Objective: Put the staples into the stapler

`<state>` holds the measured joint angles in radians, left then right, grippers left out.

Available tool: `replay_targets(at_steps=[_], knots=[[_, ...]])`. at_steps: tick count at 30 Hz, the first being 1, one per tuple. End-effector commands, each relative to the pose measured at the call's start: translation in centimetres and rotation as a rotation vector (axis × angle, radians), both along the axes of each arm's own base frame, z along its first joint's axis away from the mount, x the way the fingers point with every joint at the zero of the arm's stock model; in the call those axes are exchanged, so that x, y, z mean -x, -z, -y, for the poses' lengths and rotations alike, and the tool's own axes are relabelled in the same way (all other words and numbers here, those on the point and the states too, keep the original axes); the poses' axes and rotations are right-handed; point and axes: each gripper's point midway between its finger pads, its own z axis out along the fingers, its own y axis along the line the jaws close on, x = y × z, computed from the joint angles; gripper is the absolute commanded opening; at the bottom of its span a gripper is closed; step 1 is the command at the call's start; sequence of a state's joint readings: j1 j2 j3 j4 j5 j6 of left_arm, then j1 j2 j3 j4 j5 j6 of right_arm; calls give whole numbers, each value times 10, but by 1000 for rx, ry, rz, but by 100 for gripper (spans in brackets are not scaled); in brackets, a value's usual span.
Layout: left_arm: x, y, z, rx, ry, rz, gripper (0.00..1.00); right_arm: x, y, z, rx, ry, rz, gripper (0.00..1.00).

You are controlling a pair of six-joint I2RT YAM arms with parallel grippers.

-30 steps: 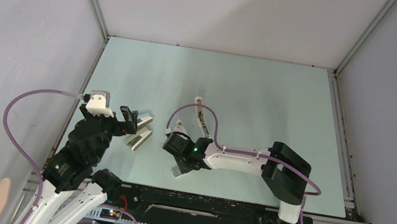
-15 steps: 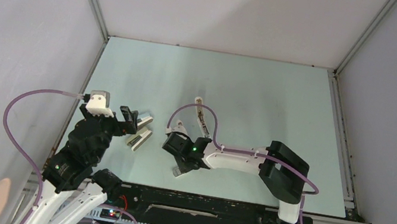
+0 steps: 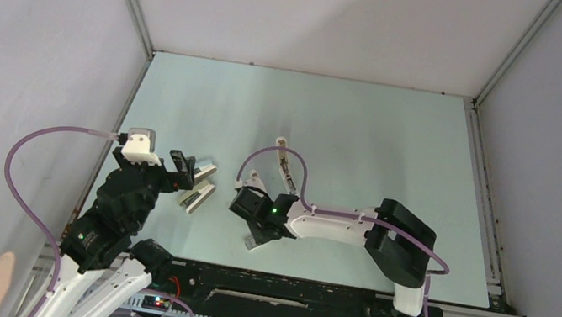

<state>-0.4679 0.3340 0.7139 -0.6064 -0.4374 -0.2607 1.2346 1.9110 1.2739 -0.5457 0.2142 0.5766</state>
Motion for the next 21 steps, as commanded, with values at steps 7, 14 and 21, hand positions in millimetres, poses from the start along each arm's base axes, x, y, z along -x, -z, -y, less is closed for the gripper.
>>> replay_targets(at_steps=[7,14,21], knots=[[-4,-3,1,-1,3,14,98,-4,13,-5,18,21,-18,26],[-4,-3,1,-1,3,15,98,-8,12,-5,10,20,-20,19],[-4,-3,2,-1,3,15,98,-14,-23,-9,-55,16,34,7]])
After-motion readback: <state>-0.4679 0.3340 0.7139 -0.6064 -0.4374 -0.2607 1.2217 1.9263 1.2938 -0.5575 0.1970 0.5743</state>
